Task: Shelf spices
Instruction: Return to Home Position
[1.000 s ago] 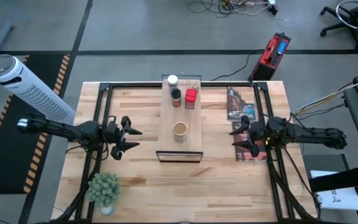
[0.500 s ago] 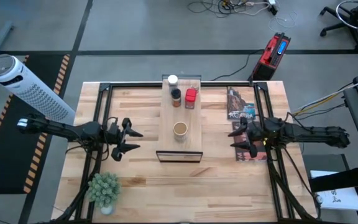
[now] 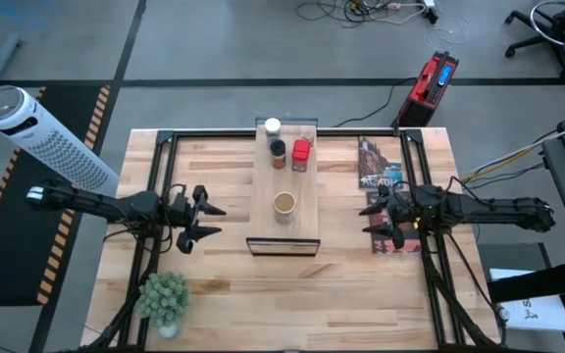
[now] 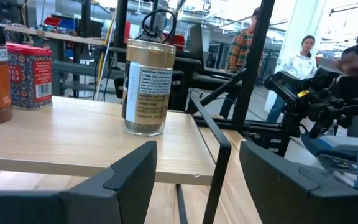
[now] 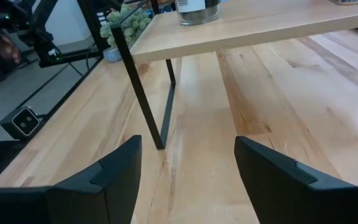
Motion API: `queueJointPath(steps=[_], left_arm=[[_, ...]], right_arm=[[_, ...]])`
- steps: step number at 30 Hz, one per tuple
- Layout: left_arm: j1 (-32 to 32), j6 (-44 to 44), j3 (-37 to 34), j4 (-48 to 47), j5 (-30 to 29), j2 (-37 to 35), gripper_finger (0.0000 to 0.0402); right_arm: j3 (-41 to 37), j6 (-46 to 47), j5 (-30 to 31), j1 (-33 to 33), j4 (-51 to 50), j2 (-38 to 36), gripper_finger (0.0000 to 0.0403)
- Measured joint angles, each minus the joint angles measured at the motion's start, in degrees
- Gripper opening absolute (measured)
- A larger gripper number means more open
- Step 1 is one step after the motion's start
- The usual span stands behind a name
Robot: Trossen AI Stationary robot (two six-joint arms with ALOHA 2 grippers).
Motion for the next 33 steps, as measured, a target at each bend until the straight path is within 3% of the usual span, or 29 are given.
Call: queueJointPath(steps=[12,19,25,33], left_arm=[[0.0,0.0,-0.3,-0.1,0.0,0.5,0.0220],[0.3,0.0,-0.5,-4.8,0.0,-7.2,0.0220],[0.3,0.0,-0.6,-5.4,0.0,-14.9,0.0220],[1.0,0.0,-0.6,-5.8,0.0,-22.7,0.0220]], right_arm=[[0.0,0.0,0.0,0.0,0.1,0.0,0.0227],[-1.6,0.0,0.1,0.0,3.5,-3.9,0.0220],[-3.3,0.0,0.1,0.0,8.2,-11.8,0.0230],[-3.3,0.0,0.0,0.0,10.8,-11.7,0.0243]])
